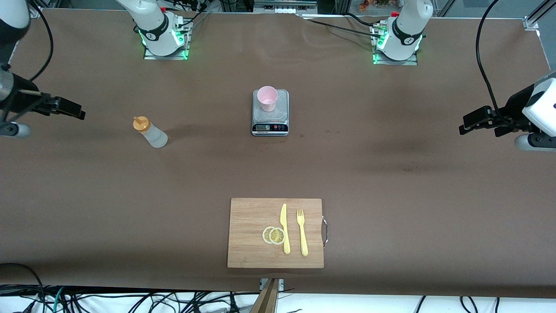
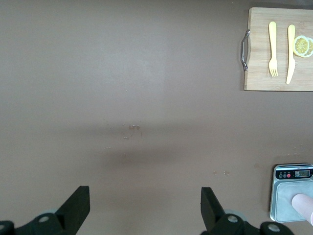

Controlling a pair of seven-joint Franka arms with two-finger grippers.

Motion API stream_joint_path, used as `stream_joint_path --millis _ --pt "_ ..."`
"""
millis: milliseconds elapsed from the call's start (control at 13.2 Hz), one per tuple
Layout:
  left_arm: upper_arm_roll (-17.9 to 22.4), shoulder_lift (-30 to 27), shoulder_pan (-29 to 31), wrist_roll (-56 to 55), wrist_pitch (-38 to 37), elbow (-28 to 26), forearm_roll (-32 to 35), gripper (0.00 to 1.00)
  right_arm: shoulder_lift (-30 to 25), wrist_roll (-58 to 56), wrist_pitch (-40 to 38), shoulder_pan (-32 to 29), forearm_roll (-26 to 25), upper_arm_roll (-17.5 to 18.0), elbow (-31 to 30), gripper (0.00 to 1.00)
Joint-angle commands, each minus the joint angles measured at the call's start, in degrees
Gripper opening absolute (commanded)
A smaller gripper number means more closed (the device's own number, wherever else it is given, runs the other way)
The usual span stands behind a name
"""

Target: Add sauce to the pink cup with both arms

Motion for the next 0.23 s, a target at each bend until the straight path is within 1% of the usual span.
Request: stream_joint_path --millis 0,151 --pt "0.0 0.8 -0.1 1.1 -1.3 1.8 1.5 1.00 0.2 0.4 -1.5 -0.7 -0.3 -0.3 1.9 1.00" --pt "0.0 0.8 -0.2 1.1 -1.3 1.8 1.5 1.00 0.3 -1.2 -0.9 -0.7 -0.4 -0.4 1.3 1.00"
